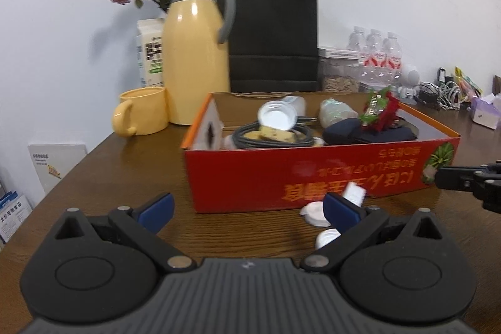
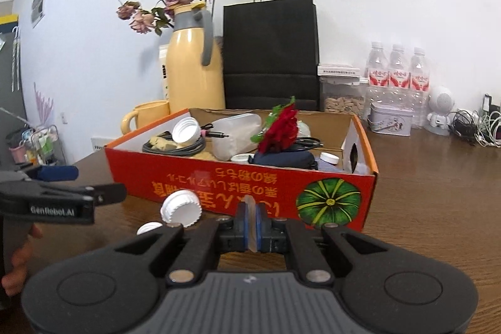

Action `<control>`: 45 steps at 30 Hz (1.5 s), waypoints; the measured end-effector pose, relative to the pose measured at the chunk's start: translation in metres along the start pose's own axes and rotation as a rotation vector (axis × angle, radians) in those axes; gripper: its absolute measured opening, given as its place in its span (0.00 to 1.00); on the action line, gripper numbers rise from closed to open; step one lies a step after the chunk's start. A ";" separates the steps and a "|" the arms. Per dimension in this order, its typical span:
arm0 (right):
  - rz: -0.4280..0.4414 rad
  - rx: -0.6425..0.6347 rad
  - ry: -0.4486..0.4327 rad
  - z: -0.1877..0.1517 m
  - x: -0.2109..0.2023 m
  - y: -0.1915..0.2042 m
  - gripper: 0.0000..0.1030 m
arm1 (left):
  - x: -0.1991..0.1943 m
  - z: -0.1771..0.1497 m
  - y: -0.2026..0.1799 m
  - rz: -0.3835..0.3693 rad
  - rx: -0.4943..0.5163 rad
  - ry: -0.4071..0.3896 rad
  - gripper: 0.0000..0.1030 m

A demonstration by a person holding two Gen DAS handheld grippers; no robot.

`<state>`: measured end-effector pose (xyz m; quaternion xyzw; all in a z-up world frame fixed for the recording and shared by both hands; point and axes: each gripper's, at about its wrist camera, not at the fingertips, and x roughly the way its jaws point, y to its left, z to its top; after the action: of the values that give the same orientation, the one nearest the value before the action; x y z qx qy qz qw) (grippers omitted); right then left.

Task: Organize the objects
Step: 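Reach the right gripper toward the white caps on the table, then grasp the ridged white cap on the table with the left gripper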

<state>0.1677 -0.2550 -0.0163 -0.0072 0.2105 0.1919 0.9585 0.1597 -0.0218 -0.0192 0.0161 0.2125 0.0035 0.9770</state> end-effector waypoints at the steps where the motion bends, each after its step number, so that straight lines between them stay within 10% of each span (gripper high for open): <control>1: 0.000 0.003 0.004 0.000 0.001 -0.001 0.04 | 0.002 0.001 -0.005 -0.007 0.006 0.000 1.00; 11: 0.010 0.003 0.011 -0.002 0.004 0.000 0.04 | 0.014 0.003 -0.037 -0.130 0.073 0.016 0.87; 14: 0.003 0.002 0.007 -0.002 0.004 0.000 0.04 | 0.021 0.005 -0.050 -0.163 0.108 0.034 0.67; 18: 0.002 -0.007 0.000 -0.002 0.002 0.002 0.04 | 0.035 0.007 -0.060 -0.227 0.130 0.091 0.15; 45: -0.011 -0.028 -0.030 0.006 0.001 0.006 0.04 | 0.000 0.024 -0.039 -0.246 0.025 -0.067 0.15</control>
<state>0.1688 -0.2485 -0.0109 -0.0186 0.1933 0.1898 0.9624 0.1695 -0.0614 0.0010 0.0021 0.1801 -0.1195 0.9764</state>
